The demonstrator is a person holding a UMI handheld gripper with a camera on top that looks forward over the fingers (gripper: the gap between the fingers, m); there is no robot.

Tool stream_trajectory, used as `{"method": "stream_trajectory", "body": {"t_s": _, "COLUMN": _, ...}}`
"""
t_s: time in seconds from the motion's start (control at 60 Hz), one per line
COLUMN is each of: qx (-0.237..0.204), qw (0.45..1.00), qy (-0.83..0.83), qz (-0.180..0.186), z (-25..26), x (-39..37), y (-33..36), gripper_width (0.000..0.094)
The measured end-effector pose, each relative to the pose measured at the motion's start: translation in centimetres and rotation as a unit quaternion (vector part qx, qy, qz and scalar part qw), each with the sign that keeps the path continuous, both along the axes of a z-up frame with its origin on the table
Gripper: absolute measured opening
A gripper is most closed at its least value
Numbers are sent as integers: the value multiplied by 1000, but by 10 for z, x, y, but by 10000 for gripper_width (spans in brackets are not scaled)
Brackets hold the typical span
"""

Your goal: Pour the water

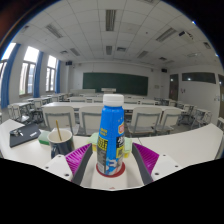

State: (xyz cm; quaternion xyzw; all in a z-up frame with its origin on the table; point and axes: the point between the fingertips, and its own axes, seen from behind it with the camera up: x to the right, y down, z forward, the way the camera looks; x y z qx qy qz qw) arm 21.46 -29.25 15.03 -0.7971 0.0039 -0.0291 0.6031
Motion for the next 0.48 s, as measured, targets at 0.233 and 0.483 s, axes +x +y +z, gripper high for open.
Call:
{"method": "stream_trajectory", "body": {"t_s": 0.233, "qx": 11, "qw": 999, "qy": 13, "qz": 42, "z": 5, "x": -32, "y": -109, "gripper_width": 854}}
{"method": "stream_trajectory", "body": {"t_s": 0.483, "qx": 15, "qw": 994, "qy": 92, "qz": 63, "z": -26, "x": -25, "y": -174, "gripper_width": 844}}
